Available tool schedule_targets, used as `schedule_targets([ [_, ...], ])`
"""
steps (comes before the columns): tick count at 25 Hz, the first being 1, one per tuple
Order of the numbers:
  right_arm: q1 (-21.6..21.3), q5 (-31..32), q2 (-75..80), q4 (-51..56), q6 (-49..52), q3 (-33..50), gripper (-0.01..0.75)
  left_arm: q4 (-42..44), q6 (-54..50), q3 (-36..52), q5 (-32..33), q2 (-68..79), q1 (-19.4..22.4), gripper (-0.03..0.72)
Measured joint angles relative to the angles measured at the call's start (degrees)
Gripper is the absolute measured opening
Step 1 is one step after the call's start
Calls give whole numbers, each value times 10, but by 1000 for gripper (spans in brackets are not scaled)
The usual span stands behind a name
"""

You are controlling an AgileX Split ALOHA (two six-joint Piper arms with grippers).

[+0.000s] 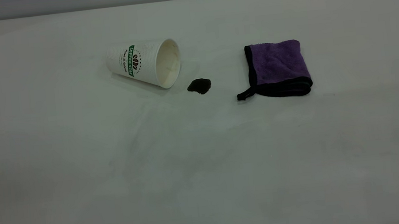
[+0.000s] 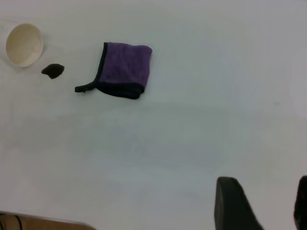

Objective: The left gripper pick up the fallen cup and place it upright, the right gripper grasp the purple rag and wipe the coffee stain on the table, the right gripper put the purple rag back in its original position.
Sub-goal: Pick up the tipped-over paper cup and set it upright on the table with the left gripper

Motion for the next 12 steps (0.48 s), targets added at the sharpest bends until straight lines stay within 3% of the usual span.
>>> schedule_targets([
  [6, 0, 0, 0, 0, 0, 0, 346, 0, 1, -48, -1, 134, 0, 576],
  [12, 0, 0, 0, 0, 0, 0, 346, -27, 20, -81, -114, 312, 0, 589],
])
